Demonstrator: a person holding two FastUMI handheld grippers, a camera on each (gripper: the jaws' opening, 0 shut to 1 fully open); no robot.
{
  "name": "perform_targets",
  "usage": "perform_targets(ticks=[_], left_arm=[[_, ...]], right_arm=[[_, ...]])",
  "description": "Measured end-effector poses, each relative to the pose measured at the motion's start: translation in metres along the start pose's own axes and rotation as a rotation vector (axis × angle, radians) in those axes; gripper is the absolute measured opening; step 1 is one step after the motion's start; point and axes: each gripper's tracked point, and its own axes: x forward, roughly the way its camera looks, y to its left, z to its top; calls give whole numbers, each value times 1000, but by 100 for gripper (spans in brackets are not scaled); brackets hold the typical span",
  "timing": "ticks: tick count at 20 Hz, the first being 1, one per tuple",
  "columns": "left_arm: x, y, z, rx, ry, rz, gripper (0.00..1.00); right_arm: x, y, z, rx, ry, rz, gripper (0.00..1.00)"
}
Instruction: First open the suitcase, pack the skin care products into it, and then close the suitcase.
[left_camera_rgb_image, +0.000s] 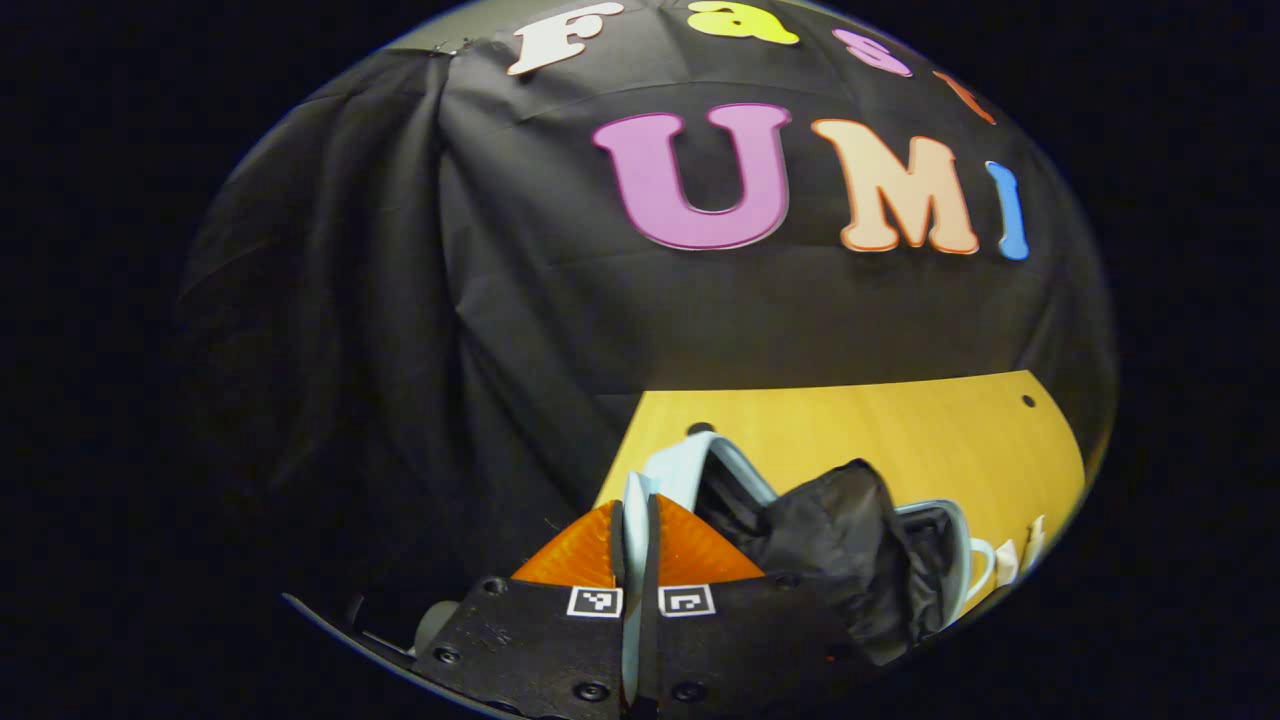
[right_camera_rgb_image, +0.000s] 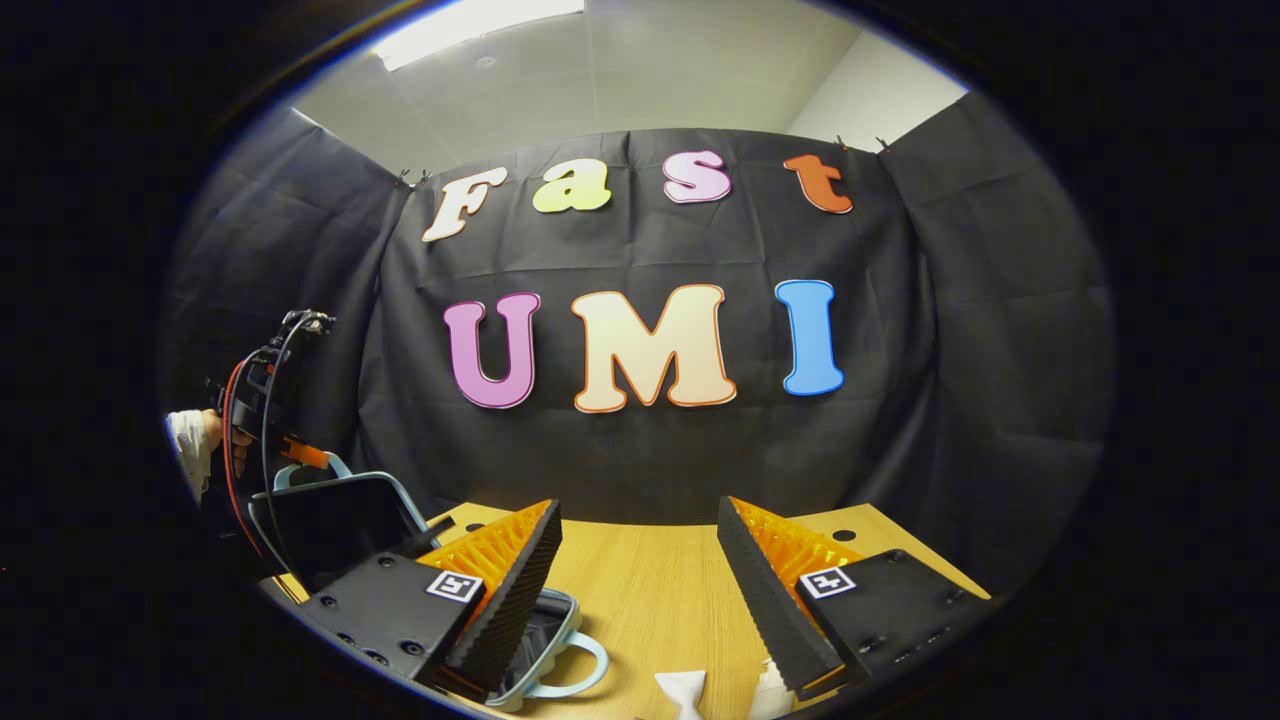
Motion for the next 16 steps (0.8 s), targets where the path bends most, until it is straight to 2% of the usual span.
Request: perform_targets(ticks=[4,9,16], left_arm=[[34,41,-46,-86,90,6,0],[81,55,-108,-135,190,16,0],[134,53,-187,-196,309,23,0]], right_arm=[[0,22,-2,-31,14,16,99],[3,39,-9,-76,48,26,99],[4,49,-15,-134,98,2,100]])
